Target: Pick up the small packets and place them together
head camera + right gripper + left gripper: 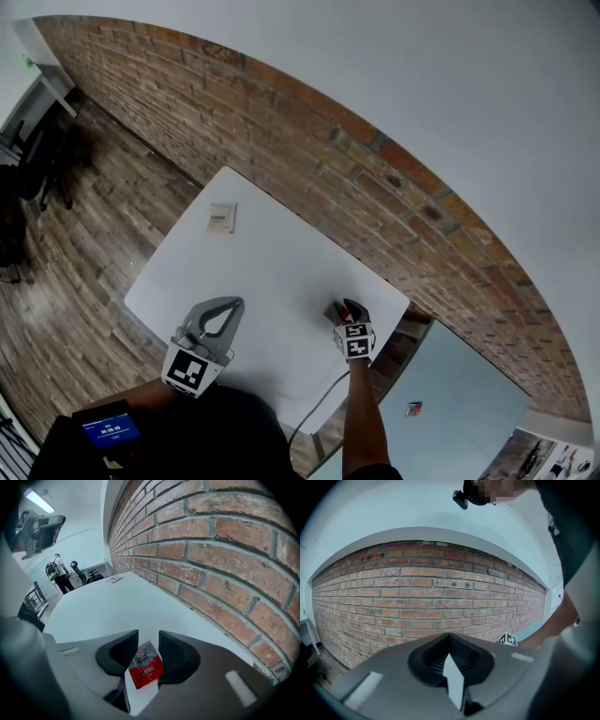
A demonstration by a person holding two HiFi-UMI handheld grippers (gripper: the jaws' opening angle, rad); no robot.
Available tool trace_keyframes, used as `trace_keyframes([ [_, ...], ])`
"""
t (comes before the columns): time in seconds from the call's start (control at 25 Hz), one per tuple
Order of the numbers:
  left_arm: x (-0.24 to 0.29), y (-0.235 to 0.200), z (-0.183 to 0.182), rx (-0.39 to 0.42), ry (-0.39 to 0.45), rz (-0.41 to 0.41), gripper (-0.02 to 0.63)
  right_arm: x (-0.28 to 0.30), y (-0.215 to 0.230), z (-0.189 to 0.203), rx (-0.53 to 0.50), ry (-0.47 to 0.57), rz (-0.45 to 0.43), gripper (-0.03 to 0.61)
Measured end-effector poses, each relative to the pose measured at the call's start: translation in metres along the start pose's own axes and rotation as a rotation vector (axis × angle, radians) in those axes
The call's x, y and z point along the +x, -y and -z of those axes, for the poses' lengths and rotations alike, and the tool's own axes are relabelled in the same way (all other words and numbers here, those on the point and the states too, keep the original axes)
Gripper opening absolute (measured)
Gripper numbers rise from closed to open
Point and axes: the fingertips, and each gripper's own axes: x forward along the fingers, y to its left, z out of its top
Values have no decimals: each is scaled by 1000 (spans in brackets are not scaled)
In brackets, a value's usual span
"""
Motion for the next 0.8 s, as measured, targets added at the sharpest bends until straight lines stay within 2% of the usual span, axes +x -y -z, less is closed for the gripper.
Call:
trace_keyframes([
  [0.24, -1, 1, 2, -3, -14, -3, 0, 8, 0, 6, 0, -20, -19, 138],
  [0.6, -6, -4, 8, -21, -34, -29, 0, 20, -9, 16, -72, -86, -77, 138],
  [0.8, -8, -5, 10, -18, -44, -42, 0, 24, -5, 19, -78, -90, -86, 138],
])
